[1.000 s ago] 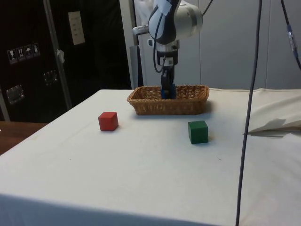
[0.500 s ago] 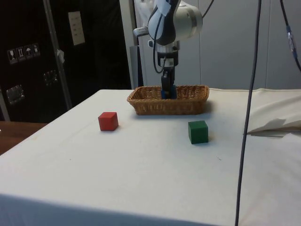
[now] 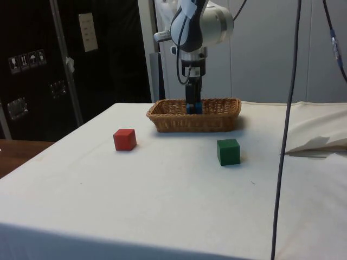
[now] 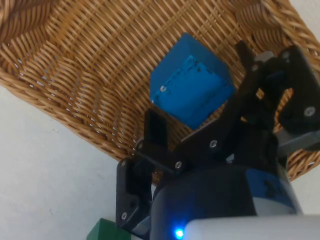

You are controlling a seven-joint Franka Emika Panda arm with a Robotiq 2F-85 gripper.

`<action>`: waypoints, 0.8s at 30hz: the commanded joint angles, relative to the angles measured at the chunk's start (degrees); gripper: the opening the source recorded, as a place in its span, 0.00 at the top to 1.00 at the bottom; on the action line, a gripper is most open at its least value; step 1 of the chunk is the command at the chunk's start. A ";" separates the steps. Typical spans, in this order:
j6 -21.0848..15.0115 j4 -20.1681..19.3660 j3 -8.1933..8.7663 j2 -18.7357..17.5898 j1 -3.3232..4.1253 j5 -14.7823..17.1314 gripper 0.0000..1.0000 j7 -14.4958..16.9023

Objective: Pick up the blue cube and place it into the basket.

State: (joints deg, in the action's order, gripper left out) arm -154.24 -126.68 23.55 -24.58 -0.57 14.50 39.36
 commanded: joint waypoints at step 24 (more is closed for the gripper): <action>4.18 -0.52 0.63 6.02 0.11 -0.06 0.00 -0.17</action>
State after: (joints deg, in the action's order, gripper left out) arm -150.57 -126.91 24.01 -19.31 -0.57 14.50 39.36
